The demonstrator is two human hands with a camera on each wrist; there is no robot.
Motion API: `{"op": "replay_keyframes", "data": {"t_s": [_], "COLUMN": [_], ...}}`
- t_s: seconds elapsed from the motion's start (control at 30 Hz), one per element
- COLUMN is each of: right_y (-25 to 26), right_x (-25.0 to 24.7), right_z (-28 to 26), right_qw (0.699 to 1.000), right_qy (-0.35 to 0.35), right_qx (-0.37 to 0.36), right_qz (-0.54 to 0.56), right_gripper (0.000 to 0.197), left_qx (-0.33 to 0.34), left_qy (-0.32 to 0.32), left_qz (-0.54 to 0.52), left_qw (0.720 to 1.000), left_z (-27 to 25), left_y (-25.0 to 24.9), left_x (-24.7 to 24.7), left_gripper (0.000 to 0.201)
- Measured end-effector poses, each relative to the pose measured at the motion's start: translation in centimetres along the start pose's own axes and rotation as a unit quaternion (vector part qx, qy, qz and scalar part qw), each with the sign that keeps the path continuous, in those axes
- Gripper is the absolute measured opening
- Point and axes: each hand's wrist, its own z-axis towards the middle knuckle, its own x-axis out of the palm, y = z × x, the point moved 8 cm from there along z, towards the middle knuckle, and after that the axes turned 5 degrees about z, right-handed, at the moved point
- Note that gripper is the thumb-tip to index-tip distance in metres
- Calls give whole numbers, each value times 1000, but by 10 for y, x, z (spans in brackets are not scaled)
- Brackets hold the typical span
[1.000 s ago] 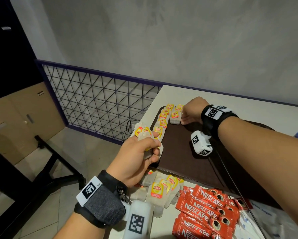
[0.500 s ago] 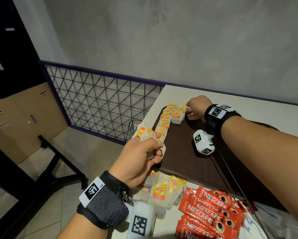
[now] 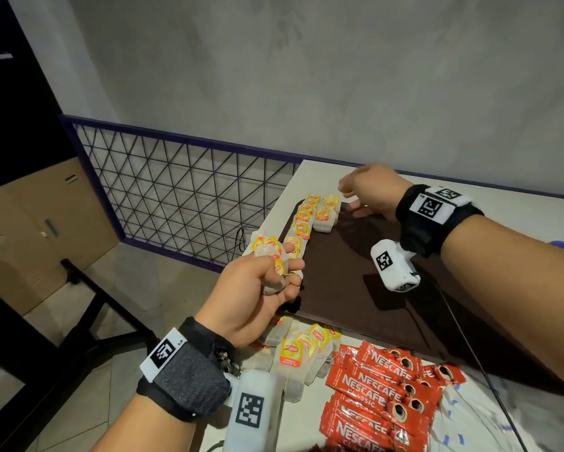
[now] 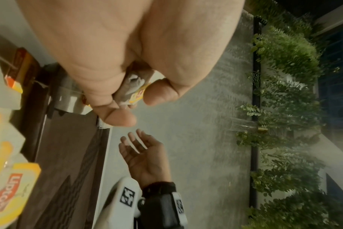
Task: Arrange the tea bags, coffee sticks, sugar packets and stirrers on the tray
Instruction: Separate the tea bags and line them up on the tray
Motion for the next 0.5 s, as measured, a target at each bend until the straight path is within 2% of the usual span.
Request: {"op": "replay_keyframes", "data": {"t_s": [0.07, 0.17, 0.33, 0.43, 0.5], "right_y": [20, 41, 35, 21, 13], "right_x": [9, 21, 28, 33, 36], "right_z": [-40, -101, -166, -180, -185], "right_qw": [997, 987, 977, 975, 977], "right_qy": [53, 120, 134, 126, 123], "right_qx": [-31, -102, -167, -179, -171], "right_qz": [37, 24, -14, -37, -41], "right_gripper": [11, 12, 11, 15, 17], "left_qx": [2, -7, -24, -30, -32], "left_qy": [20, 61, 136, 166, 189], "left_qz": [12, 25, 47, 48, 45], "left_qw": [1000, 998, 989, 985, 980], "left_z": [-2, -7, -18, -22, -24], "left_y": [0, 2, 6, 10, 13], "left_x": [3, 12, 29, 35, 40], "left_gripper": [56, 50, 46, 55, 52]}}
